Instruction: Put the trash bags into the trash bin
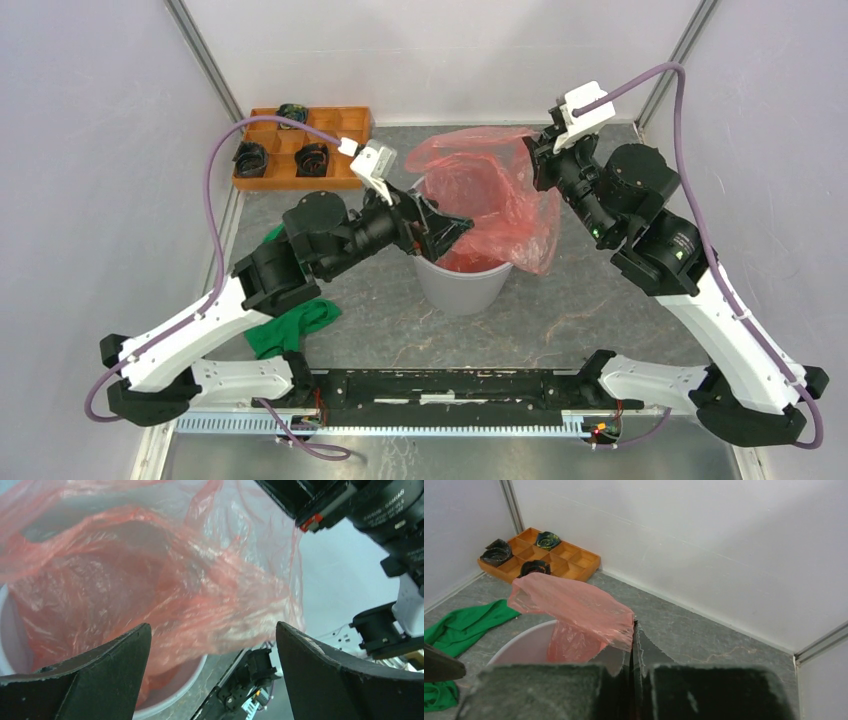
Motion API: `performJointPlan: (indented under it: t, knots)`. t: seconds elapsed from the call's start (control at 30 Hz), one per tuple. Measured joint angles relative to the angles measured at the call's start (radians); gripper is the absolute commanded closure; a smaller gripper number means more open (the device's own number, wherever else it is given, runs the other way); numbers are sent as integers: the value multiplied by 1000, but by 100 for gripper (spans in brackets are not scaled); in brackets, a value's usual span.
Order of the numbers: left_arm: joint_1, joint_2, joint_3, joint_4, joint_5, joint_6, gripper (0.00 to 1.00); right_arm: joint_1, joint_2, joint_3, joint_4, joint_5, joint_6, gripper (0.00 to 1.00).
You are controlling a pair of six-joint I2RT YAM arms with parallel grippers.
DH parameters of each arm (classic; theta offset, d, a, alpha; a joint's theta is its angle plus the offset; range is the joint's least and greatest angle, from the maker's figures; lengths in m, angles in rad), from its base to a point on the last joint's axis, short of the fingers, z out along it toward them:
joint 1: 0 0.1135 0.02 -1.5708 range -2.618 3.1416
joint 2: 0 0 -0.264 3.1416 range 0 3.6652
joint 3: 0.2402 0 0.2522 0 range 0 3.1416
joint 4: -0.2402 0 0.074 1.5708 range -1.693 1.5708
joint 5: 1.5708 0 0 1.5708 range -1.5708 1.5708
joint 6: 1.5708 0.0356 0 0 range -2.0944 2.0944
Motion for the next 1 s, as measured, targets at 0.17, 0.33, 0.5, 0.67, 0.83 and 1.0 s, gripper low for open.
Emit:
performJointPlan:
  t: [0.17, 0.33, 0.5, 0.67, 0.83, 1.0]
  knots:
    - [0, 98, 79, -3, -13, -73, 3, 0, 0, -9, 15, -14, 19, 100]
    - [2, 243, 183, 17, -1, -194, 14, 0, -2, -27, 47, -32, 32, 100]
    - [5, 332, 230, 17, -12, -312, 20, 0, -26, -64, 79, -36, 34, 100]
    - [14, 353, 231, -8, -56, -384, 25, 0, -63, -95, 105, -37, 34, 99]
    - [55, 390, 269, -20, -47, -418, 34, 0, -86, -110, 123, -48, 34, 99]
    - [72, 434, 301, -22, -27, -421, 41, 0, -87, -113, 142, -55, 34, 99]
